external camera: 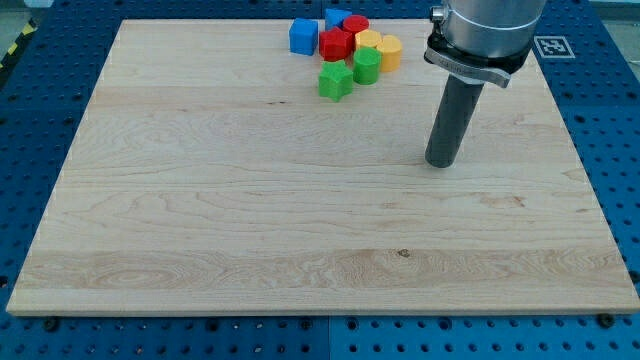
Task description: Move your arm to the red circle
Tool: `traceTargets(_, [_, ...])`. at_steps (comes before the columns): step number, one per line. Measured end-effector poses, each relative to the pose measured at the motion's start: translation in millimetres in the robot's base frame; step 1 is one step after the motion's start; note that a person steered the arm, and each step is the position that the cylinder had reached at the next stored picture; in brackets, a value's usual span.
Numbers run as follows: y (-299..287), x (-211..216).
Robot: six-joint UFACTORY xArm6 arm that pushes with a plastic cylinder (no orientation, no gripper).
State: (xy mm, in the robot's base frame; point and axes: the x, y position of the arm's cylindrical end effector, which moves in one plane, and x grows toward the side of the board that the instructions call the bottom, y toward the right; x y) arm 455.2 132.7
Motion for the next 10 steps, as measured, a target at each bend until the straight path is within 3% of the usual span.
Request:
traceTargets(1, [0.0, -5.3])
traceTargets(5, [-0.3, -165.4])
traceTargets(6, [-0.5, -167.6])
traceTargets(7, [-4.6, -202.7])
traceTargets(10, [-42.4, -255.1])
